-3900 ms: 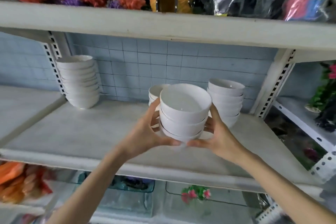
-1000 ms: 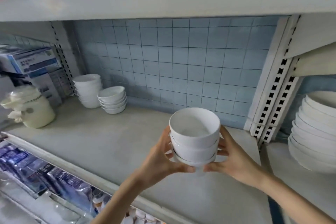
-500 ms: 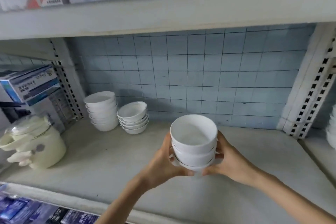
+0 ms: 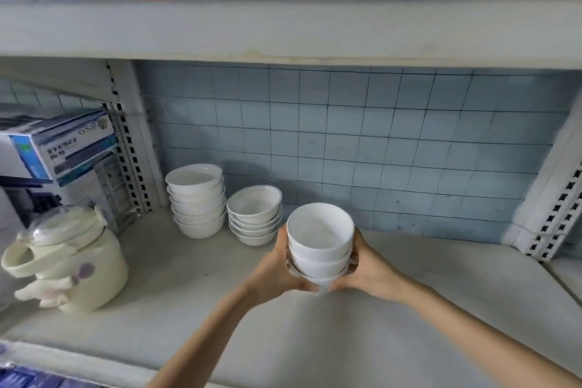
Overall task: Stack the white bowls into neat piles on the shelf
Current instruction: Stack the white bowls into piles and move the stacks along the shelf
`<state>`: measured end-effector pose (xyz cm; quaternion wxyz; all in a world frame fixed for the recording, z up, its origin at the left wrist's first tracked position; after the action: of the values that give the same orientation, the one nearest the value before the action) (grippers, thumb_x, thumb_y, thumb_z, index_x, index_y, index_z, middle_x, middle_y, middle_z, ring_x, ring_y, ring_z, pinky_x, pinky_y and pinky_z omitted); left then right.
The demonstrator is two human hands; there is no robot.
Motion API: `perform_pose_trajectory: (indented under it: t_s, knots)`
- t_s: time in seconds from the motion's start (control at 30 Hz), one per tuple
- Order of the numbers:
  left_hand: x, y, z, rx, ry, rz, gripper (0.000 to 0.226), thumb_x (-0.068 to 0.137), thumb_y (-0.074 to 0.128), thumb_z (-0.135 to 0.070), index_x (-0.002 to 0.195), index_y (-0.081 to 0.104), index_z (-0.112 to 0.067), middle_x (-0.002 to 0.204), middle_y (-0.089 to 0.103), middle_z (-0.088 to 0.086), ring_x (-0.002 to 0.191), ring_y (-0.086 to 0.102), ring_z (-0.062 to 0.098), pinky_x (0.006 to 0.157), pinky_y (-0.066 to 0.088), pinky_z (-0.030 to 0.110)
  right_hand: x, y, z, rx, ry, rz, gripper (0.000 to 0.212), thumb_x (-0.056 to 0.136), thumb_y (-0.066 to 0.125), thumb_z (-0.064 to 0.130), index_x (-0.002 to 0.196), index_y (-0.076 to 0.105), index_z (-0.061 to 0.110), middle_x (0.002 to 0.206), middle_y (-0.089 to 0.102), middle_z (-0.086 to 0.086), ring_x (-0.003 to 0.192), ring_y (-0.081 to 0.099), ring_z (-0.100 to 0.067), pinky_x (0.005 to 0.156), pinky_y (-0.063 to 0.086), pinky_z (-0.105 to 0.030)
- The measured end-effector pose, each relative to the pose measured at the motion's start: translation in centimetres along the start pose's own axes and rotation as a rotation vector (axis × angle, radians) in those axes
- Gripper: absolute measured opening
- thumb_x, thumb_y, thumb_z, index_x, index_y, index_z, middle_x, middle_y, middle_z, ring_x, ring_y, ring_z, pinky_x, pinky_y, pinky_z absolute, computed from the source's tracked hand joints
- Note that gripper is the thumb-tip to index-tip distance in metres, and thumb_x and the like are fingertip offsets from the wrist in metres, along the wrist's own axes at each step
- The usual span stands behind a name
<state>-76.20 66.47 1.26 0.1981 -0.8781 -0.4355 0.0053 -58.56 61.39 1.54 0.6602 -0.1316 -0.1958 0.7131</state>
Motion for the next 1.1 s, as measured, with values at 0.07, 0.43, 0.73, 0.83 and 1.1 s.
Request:
perform_pose_trajectory:
  t_s: [0.07,0.43,0.73,0.83,1.1]
  knots:
    - [0.7,-0.5,0.2,-0.02,0.009,-0.007,0.102,0.057,0.086,0.002,0.127,0.025,-0.04,0.134,0.044,-0.015,0.119,0.048,-0.004,0.085,0.042,0.007,1.2,-0.1,-0.2,-0.005,-0.004,0.004,0.12,0.055,0.091,0.018,0.143,0.012,0.04,0.13,0.053,0.014,0.118,0.054,-0.003,0.098,0.048,-0.036]
    - [4.2,-1.3,2.0,0.038,-0.008,-0.201,0.111,0.056,0.086,-0.024,0.138,0.016,-0.053,0.138,0.046,-0.023,0.131,0.042,0.003,0.109,0.038,0.039,6.9,-1.5,-1.3,0.032,-0.015,0.039,0.112,0.048,0.086,0.021,0.133,0.016,0.039,0.132,0.043,0.016,0.123,0.045,-0.004,0.097,0.045,-0.023]
    - [4.4,0.7,1.9,0.002,0.04,-0.562,0.093,0.069,0.076,-0.004,0.141,0.031,-0.043,0.139,0.047,-0.017,0.126,0.044,0.001,0.097,0.048,0.028,9.5,-2.9,-0.6,0.135,0.011,0.089,0.088,0.071,0.081,0.022,0.132,0.018,0.034,0.128,0.041,0.015,0.121,0.043,-0.008,0.08,0.048,-0.012]
    - [4.4,1.3,1.1,0.018,0.049,-0.635,0.087,0.068,0.077,-0.036,0.143,0.033,-0.032,0.137,0.05,-0.015,0.127,0.045,0.003,0.103,0.044,0.035,9.2,-3.1,0.4,0.209,-0.019,0.008,0.096,0.055,0.078,0.061,0.132,0.025,0.041,0.129,0.043,0.021,0.116,0.048,-0.003,0.079,0.051,-0.018]
    - [5.0,1.1,0.0,-0.03,0.029,-0.692,0.076,0.074,0.078,-0.019,0.14,0.04,-0.027,0.132,0.055,-0.013,0.122,0.048,0.001,0.1,0.04,0.018,9.0,-3.0,0.8,0.241,-0.05,-0.072,0.07,0.073,0.068,0.036,0.133,0.032,0.031,0.127,0.049,0.014,0.117,0.051,-0.011,0.085,0.052,-0.018]
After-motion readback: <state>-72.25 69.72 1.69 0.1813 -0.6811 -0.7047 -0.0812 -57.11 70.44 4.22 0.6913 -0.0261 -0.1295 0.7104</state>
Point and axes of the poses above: each hand's wrist, its own x-axis towards the middle knuckle, its own y-axis out of the palm, z = x × y, the point moved 4 cm from there along x, towards the middle knuckle
